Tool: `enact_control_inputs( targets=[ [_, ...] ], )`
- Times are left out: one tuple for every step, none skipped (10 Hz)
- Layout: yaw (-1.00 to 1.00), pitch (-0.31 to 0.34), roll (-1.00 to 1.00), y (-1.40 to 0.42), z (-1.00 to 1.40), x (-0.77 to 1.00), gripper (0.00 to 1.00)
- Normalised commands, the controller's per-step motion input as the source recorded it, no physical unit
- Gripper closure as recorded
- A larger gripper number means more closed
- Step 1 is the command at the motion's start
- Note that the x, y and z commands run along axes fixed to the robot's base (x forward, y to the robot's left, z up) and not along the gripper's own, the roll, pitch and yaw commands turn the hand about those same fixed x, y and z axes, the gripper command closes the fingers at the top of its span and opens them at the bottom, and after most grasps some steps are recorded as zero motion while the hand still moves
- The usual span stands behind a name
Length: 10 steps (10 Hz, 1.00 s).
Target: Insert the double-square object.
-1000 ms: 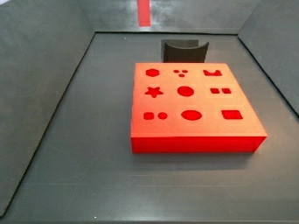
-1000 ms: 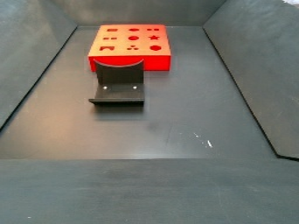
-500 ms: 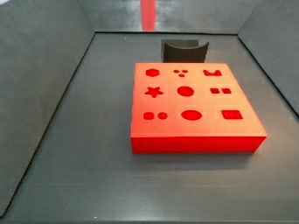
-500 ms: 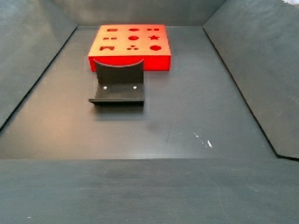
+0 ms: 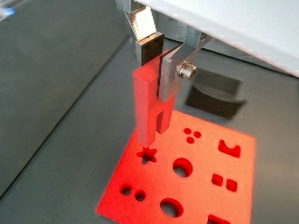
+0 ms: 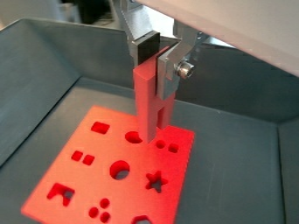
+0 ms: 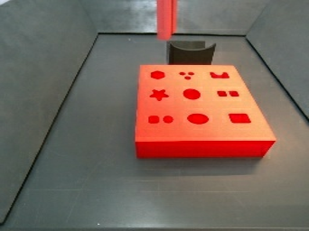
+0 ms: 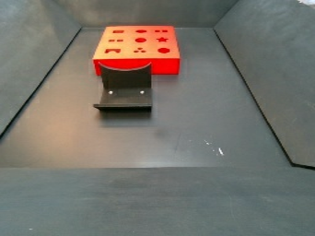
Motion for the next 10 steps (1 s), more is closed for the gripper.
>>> enact_control_inputs(
  targets=[
    [-0.91, -0.044, 0.07, 0.03, -0.06, 0.17, 1.00],
    [-0.90, -0.037, 0.08, 0.03, -0.06, 0.19, 1.00],
    [-0.88, -0.036, 0.07, 0.03, -0.04, 0.21, 1.00],
    [-0.88, -0.031, 0.07, 0.03, -0.05, 0.21, 1.00],
    [-0.85, -0.024, 0.08, 0.02, -0.05, 0.24, 1.00],
    [-0.77, -0.014, 0.08, 0.01, -0.05, 0.33, 1.00],
    [-0.39, 0.000, 0.09, 0.00, -0.03, 0.73, 1.00],
    [-0.33, 0.020, 0.14, 0.00, -0.13, 0.75, 1.00],
    [-0.40, 0.000, 0.12, 0.00, -0.09, 0.72, 1.00],
    [-0.47, 0.000, 0.11, 0.00, -0.09, 0.67, 1.00]
  ],
)
